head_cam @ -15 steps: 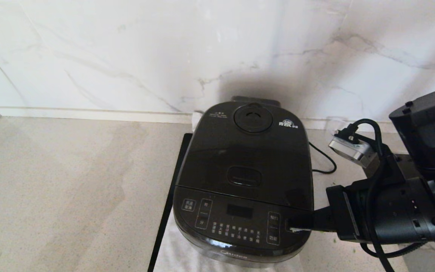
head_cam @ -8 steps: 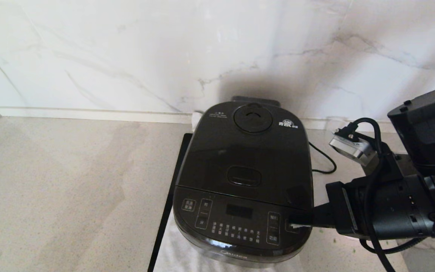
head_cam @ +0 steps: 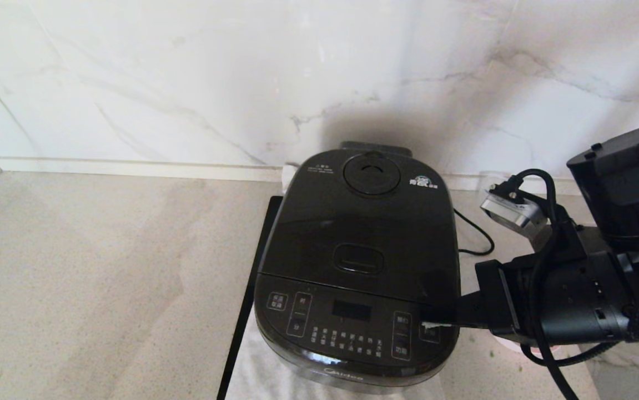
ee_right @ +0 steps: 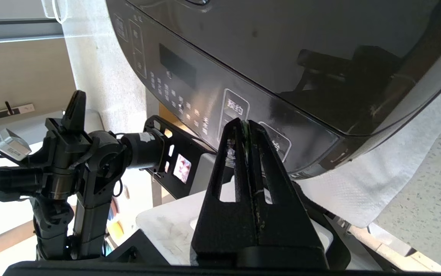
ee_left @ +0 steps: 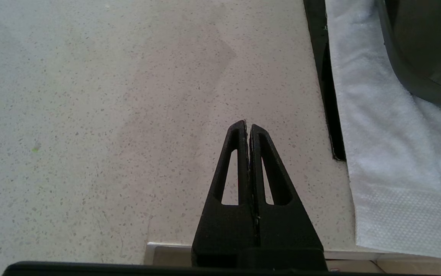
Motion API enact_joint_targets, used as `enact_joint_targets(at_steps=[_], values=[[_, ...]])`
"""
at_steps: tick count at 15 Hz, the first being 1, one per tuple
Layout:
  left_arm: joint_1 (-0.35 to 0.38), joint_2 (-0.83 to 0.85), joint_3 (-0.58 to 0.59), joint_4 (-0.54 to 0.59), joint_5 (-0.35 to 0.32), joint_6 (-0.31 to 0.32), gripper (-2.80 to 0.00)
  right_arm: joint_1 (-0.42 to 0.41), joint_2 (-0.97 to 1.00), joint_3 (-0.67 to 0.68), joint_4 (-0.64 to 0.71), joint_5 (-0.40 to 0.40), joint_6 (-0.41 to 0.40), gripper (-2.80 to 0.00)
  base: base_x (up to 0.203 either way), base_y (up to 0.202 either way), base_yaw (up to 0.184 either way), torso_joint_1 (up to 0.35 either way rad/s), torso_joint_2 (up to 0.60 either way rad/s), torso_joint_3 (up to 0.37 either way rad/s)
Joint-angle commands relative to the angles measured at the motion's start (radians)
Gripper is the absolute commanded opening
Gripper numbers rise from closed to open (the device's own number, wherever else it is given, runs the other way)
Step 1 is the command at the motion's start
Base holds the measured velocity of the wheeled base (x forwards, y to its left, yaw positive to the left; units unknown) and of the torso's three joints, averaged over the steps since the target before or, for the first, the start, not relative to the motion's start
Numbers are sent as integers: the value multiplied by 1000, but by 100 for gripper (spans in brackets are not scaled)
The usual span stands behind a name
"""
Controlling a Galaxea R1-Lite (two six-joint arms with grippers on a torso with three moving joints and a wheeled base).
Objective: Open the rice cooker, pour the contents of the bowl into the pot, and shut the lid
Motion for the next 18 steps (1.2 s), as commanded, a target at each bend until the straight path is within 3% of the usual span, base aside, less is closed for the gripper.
enact_joint_targets(at_steps=[1, 18], values=[[0, -1, 0, 0, 0, 0, -280, -4, 4, 4, 3, 1, 4, -280, 0, 0, 0, 0, 0, 0], [0, -1, 0, 0, 0, 0, -280, -34, 22, 34, 3, 55, 4, -280, 0, 0, 0, 0, 0, 0]])
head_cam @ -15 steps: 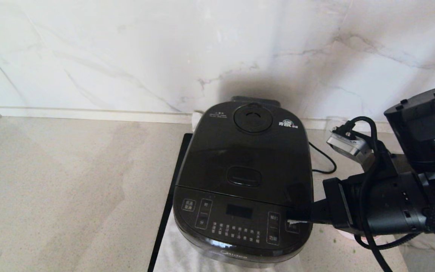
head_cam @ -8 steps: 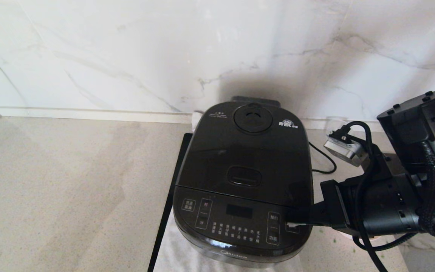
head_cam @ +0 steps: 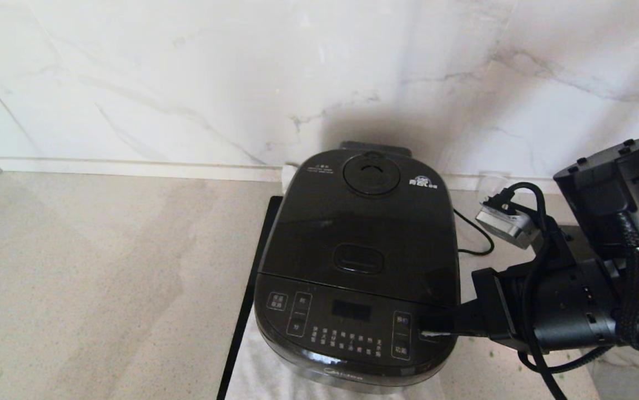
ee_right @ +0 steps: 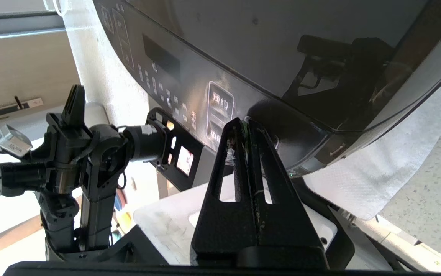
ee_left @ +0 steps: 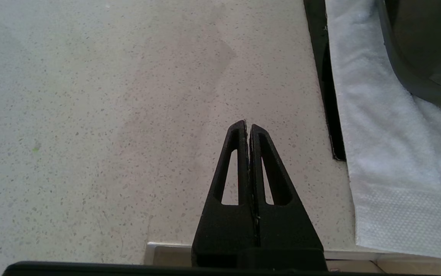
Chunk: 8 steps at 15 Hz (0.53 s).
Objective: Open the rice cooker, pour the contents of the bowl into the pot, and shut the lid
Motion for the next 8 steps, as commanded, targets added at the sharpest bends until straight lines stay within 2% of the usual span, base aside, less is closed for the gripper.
enact_joint_targets(at_steps=[1, 8], values=[[0, -1, 0, 0, 0, 0, -280, -1, 3, 5, 4, 3, 4, -280, 0, 0, 0, 0, 0, 0], [0, -2, 0, 0, 0, 0, -280, -1, 2, 12, 4, 3, 4, -280, 0, 0, 0, 0, 0, 0]])
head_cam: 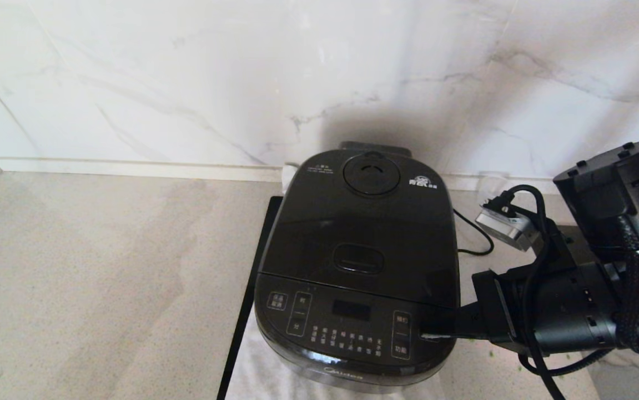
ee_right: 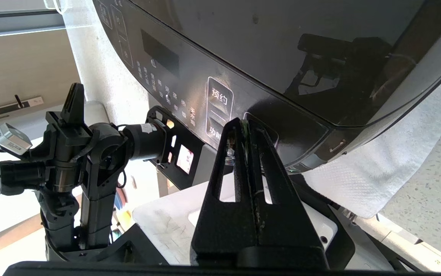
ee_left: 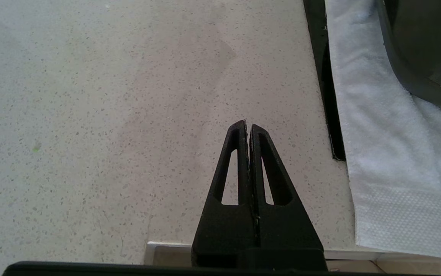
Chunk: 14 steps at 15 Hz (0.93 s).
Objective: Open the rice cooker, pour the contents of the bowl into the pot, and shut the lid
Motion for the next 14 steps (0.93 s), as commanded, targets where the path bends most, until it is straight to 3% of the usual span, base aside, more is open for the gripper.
enact_joint_targets(at_steps=[1, 14], values=[[0, -1, 0, 0, -1, 0, -280, 1, 4, 0, 3, 1, 4, -280, 0, 0, 0, 0, 0, 0], [0, -1, 0, 0, -1, 0, -280, -34, 11, 20, -35, 25, 4, -280, 0, 0, 0, 0, 0, 0]])
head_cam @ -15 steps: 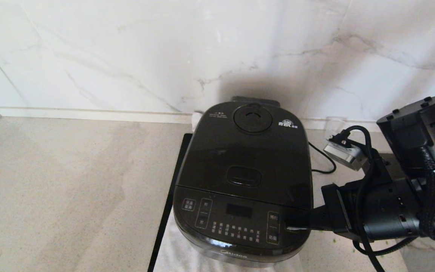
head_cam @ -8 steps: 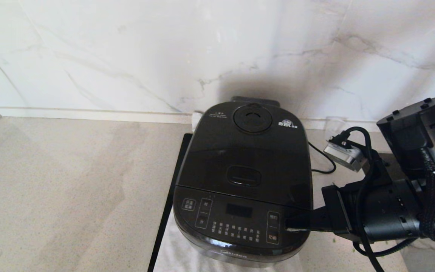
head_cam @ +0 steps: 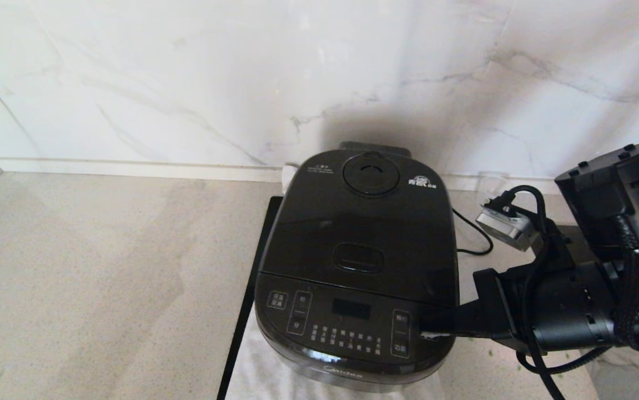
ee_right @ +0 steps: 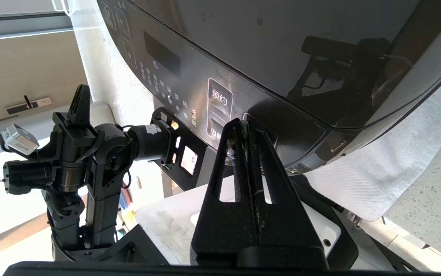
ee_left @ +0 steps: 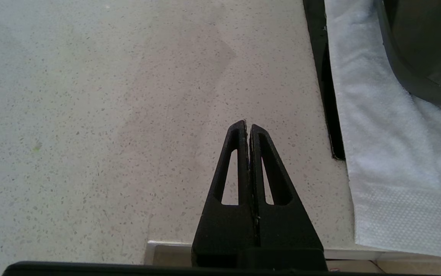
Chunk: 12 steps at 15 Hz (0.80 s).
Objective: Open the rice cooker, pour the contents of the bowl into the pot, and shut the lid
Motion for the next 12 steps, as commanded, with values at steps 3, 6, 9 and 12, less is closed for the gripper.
enact_joint_targets(at_steps=[3, 6, 9, 12], values=[[1, -2, 0, 0, -1, 1, -280, -12, 18, 2, 0, 12, 4, -280, 0, 0, 0, 0, 0, 0], [0, -2, 0, 0, -1, 1, -280, -23, 25, 2, -2, 28, 4, -280, 0, 0, 0, 0, 0, 0], [0, -1, 0, 0, -1, 1, -280, -24, 25, 8, -4, 28, 4, -280, 0, 0, 0, 0, 0, 0], [0, -1, 0, 0, -1, 1, -280, -24, 17, -1, -5, 27, 4, -280, 0, 0, 0, 0, 0, 0]])
